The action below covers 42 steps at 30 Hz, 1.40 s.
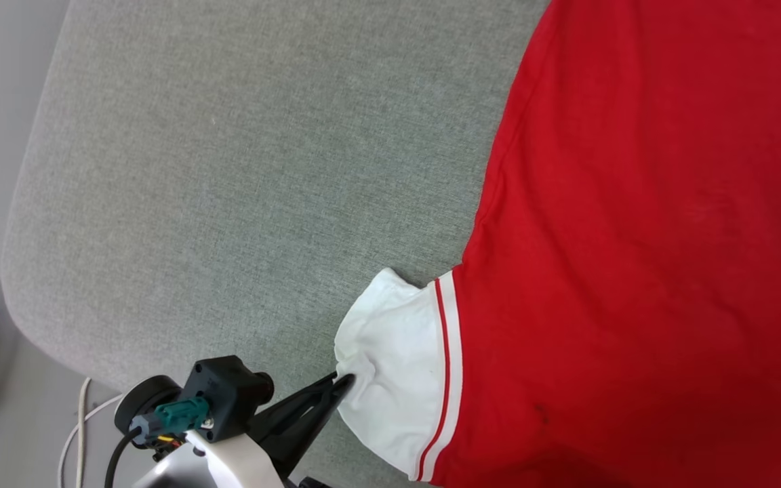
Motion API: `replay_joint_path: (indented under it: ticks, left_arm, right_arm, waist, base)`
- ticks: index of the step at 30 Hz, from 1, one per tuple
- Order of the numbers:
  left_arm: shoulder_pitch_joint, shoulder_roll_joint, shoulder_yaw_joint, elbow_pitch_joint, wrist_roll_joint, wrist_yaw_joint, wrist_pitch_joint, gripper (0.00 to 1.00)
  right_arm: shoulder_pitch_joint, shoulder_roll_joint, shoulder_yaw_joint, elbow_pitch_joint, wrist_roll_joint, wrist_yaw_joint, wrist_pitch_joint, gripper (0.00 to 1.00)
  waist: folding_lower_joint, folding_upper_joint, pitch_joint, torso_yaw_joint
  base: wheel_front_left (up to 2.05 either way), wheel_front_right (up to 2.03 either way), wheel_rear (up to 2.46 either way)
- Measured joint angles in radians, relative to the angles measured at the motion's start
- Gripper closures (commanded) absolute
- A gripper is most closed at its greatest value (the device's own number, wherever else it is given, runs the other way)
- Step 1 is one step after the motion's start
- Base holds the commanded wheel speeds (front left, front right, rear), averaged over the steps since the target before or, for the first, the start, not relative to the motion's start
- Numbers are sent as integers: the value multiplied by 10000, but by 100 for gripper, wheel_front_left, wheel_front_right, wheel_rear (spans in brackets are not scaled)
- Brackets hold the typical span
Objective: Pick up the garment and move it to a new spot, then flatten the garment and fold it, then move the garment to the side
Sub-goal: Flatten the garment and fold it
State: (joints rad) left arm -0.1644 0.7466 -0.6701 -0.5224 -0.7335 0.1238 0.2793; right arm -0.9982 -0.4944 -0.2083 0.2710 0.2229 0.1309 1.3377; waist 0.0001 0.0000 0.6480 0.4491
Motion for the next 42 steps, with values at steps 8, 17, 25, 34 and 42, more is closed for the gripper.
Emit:
replay_joint_path:
  ticks: [8, 17, 25, 34, 42]
  left_arm:
    - [153, 15, 190, 510, -288, 81, -161, 100]
    - [584, 178, 466, 993, -579, 374, -349, 100]
    - [1186, 265, 740, 1605, -991, 633, -644, 100]
    - [1809, 107, 1009, 1847, -1350, 968, -1164, 100]
    - [2146, -81, 1220, 1889, -1467, 1246, -1609, 100]
  right_arm:
    - [1267, 447, -303, 167, 405, 0, -387, 100]
    - [3769, 679, -109, -627, 1854, 2, -1129, 100]
    - [6496, 1116, -397, -1511, 2773, 0, -1521, 100]
    - [9277, 1716, -706, -3051, 3450, 0, -1693, 100]
    - [11322, 2261, -1087, -3939, 3511, 0, -1820, 100]
  waist:
    - [-1, 0, -801, -588]
    - [-2, 0, -2013, -1644]
    - [-3, 0, -3265, -2585]
    - [-4, 0, -4434, -3469]
    - [-4, 0, -5052, -3850]
  base:
    - [0, 0, 0]
    - [0, 0, 0]
    - [0, 0, 0]
    - [0, 0, 0]
    - [0, 0, 0]
